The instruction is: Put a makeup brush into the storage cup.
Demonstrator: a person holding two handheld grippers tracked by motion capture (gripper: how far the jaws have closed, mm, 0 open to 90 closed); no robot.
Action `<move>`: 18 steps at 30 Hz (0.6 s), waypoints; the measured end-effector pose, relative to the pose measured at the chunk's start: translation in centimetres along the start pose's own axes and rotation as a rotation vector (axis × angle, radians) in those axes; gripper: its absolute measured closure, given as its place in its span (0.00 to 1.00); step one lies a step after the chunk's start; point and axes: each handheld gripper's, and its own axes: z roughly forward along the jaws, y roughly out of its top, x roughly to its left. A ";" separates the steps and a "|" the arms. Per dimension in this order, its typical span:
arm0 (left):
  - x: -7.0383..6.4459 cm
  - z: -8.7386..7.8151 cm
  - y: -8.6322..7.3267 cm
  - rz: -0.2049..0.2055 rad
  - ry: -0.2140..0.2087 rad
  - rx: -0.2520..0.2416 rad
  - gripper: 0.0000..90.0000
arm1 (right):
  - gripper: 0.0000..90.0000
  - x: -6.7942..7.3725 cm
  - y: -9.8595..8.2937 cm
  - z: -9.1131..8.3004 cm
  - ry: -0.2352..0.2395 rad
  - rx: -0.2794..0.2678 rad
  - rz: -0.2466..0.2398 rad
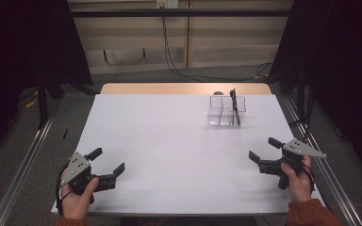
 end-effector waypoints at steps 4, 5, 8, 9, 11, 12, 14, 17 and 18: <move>0.0 -0.1 0.1 0.000 0.003 -0.001 0.03 | 0.01 0.1 -0.2 -0.6 -0.004 -0.001 0.002; 0.0 -0.1 0.1 0.002 0.000 -0.001 0.03 | 0.01 0.1 -0.4 -0.8 -0.003 0.004 0.000; -0.1 -0.2 0.0 -0.003 0.000 -0.002 0.03 | 0.01 0.2 -0.7 -1.2 -0.014 0.006 0.002; -0.1 -0.2 0.0 -0.002 -0.001 -0.002 0.03 | 0.01 0.2 -0.8 -1.3 -0.014 0.008 0.000; -0.1 -0.1 0.1 -0.003 0.003 0.000 0.03 | 0.01 0.3 -0.9 -1.5 -0.024 0.001 -0.011; -0.2 -0.2 0.1 -0.003 0.004 -0.002 0.03 | 0.01 0.4 -1.0 -1.6 -0.022 0.006 -0.012; -0.3 -0.2 0.1 0.005 -0.006 -0.004 0.03 | 0.01 0.4 -1.2 -1.6 -0.018 0.017 -0.015; -0.2 -0.3 0.1 -0.004 -0.005 -0.006 0.03 | 0.01 0.4 -1.3 -1.6 -0.022 0.023 -0.014; -0.1 -0.3 0.1 -0.005 -0.001 -0.005 0.03 | 0.01 0.4 -1.3 -1.6 -0.022 0.024 -0.014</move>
